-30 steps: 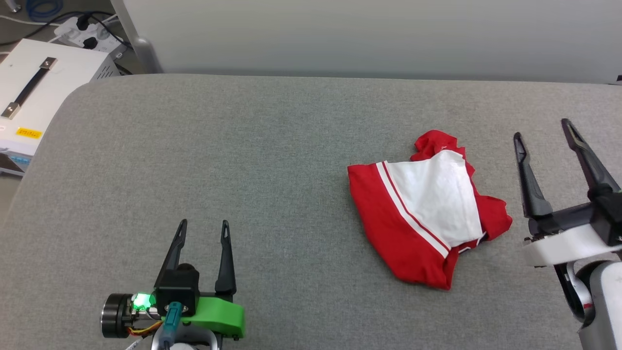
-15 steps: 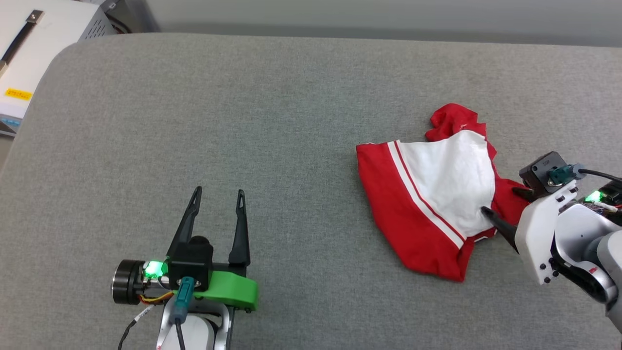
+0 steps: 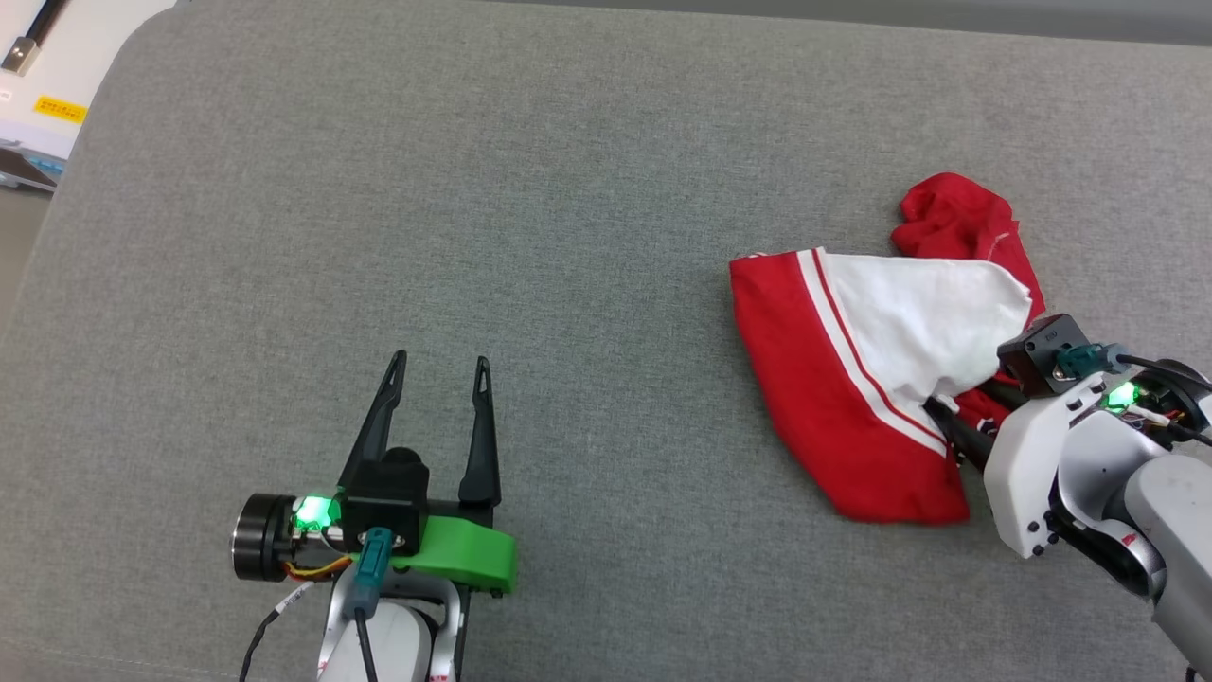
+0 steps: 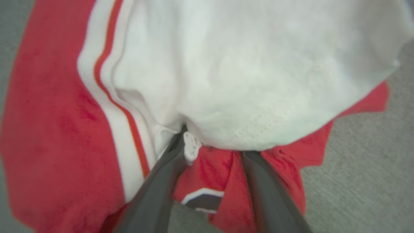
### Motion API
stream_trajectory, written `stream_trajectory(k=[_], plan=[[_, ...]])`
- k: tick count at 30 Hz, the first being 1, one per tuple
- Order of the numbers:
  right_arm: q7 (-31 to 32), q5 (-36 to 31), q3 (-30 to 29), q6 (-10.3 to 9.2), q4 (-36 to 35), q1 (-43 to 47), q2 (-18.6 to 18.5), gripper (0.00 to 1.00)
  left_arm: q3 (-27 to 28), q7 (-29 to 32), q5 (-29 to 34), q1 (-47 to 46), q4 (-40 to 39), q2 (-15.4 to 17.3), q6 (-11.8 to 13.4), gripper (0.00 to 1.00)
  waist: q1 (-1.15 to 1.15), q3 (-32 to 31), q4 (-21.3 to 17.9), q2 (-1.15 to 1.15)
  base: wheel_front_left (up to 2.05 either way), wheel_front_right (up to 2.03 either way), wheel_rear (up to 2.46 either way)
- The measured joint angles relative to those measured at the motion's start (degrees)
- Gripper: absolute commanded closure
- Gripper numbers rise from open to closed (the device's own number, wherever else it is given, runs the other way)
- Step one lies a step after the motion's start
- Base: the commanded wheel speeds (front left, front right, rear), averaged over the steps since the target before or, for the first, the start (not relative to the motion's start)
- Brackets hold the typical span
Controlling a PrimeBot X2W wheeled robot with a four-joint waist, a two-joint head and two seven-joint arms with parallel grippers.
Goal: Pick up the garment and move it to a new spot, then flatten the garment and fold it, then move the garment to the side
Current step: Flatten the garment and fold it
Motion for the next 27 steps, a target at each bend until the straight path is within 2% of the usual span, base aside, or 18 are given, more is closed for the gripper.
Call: stream_trajectory(k=[6, 11, 14, 18, 20, 21, 27], plan=[[-10.2, 0.4, -4.8, 0.22, 4.0, 0.1, 2.6, 1.0, 0.0, 0.0, 0.0, 0.2, 0.6, -0.1, 0.0, 0.0, 0.01, -1.8, -1.0, 0.0, 0.0, 0.0, 0.0], [-15.4, -1.1, -12.6, 0.14, 4.8, 0.0, 1.4, 1.0, -0.2, 0.0, 0.0, 0.4, 1.0, -0.1, 0.0, 0.0, 0.01, -3.8, -2.1, 0.0, 0.0, 0.0, 0.0], [-16.9, -3.3, -16.8, 0.13, 3.8, 0.0, 1.3, 1.0, -0.4, 0.0, 0.0, 0.6, 1.0, -0.1, 0.0, 0.0, 0.0, -4.7, -2.5, 0.0, 0.0, 0.0, 0.0], [-17.4, -9.7, -20.0, 0.13, 0.5, -0.7, 2.0, 1.0, -0.5, 0.0, 0.0, 0.7, 1.1, -0.2, 0.0, 0.0, 0.0, -5.2, -2.1, 0.0, 0.0, 0.0, 0.0], [-16.6, -13.0, -19.3, 0.12, -1.5, -1.4, 3.2, 1.0, -0.5, 0.0, 0.0, 0.8, 1.2, -0.2, 0.0, 0.0, 0.0, -5.2, -1.7, 0.0, 0.0, 0.0, 0.0], [-14.4, -17.1, -15.1, 0.13, -4.2, -1.9, 6.4, 1.0, -0.7, 0.0, 0.0, 1.0, 1.3, -0.2, 0.0, 0.0, 0.0, -5.1, -1.1, 0.0, 0.0, 0.0, 0.0], [-12.8, -21.5, -2.6, 0.13, -2.4, -4.2, 11.6, 1.0, -1.5, 0.0, -0.2, 1.0, 1.8, -0.5, 0.0, 0.0, 0.0, -4.4, 0.2, 0.0, 0.0, 0.0, 0.0]])
